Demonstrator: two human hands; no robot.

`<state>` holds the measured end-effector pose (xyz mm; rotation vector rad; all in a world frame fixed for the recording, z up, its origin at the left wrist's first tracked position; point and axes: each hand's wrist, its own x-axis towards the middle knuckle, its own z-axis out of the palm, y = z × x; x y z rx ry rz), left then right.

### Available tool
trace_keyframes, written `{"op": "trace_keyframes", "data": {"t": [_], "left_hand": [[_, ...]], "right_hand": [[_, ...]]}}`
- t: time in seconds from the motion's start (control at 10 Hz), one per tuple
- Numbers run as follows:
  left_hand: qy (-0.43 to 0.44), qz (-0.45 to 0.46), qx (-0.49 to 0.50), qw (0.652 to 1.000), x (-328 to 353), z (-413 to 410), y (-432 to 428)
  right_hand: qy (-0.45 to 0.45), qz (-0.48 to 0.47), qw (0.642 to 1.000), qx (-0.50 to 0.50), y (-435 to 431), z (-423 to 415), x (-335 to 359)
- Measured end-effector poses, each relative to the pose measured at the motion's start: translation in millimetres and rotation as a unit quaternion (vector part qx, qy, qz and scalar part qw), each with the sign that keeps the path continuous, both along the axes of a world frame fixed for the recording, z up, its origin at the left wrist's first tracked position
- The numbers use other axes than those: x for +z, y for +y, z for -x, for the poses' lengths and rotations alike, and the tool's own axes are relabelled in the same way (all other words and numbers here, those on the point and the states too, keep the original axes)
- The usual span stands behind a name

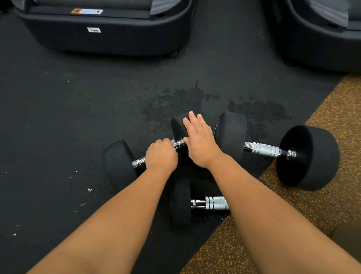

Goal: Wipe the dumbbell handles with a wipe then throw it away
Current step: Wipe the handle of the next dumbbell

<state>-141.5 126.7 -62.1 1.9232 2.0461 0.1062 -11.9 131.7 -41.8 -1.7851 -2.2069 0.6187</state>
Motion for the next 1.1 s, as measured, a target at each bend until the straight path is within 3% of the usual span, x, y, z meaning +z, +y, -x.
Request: {"op": "trace_keyframes", "data": {"t": [0.1, 0.3, 0.6, 0.7, 0.8, 1.0, 1.1], "left_hand": [[-0.016, 0.037, -0.038, 0.998, 4, -4, 10], [-0.049, -0.056, -0.163, 0.984, -11, 3, -13], [-0.016, -0.12, -0.081, 0.989, -29, 8, -27], [-0.048, -0.088, -0.053, 0.994, -17, -1, -10], [-0.063, -0.051, -0.093, 0.992, -9, -7, 2], [-0.003, -0.078, -0.198, 0.977, -21, 7, -15], [0.044, -0.062, -0.204, 0.976, -26, 14, -27]], "right_hand": [[0.001, -0.003, 1.0, 0.001, 0, 0, -1], [-0.005, -0.011, 1.0, 0.004, 0, -1, -4], [-0.003, -0.006, 1.0, 0.012, -1, -2, -1], [-0.004, -0.008, 1.0, 0.012, -1, -2, -1], [-0.003, -0.004, 1.0, 0.012, 0, -3, -2], [-0.002, -0.007, 1.0, 0.012, 0, -3, -4], [0.0, -0.01, 1.0, 0.012, 0, -3, -4]]}}
